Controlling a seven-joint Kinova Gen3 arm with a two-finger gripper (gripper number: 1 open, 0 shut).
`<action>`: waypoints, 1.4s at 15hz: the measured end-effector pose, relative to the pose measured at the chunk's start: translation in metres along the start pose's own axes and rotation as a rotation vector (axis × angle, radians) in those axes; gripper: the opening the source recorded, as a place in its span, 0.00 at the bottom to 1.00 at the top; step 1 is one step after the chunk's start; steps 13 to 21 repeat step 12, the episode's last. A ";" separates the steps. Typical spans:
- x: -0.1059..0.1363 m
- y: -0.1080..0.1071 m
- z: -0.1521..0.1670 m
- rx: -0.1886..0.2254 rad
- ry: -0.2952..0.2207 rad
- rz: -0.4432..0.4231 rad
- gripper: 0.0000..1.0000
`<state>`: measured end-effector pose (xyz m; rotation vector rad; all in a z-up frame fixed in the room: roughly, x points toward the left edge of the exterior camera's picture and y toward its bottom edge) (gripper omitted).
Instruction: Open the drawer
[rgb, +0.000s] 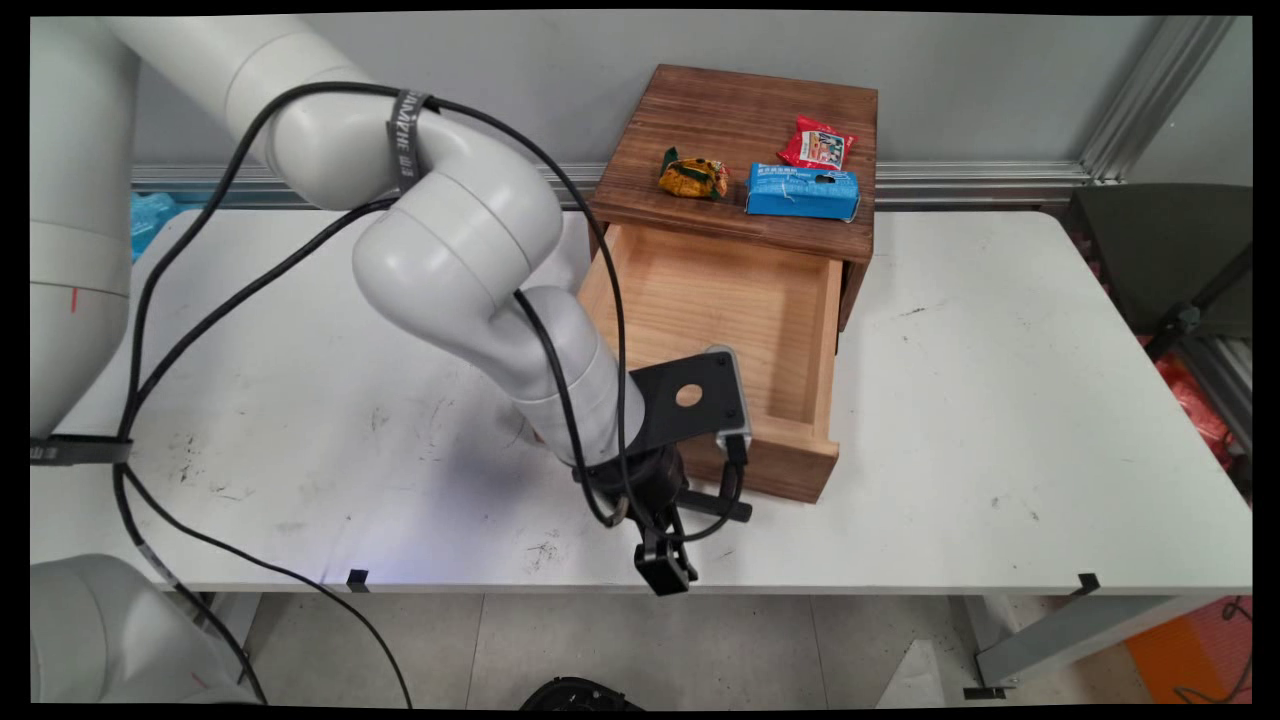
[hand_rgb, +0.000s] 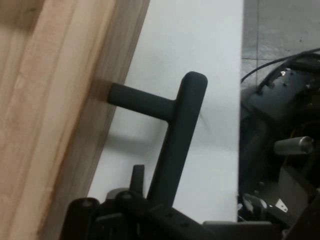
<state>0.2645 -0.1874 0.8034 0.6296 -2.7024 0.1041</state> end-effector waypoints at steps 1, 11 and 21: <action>-0.001 0.003 -0.001 -0.005 -0.001 -0.002 1.00; -0.006 0.027 -0.007 -0.042 -0.004 -0.018 1.00; -0.006 0.029 -0.007 -0.045 -0.004 -0.020 1.00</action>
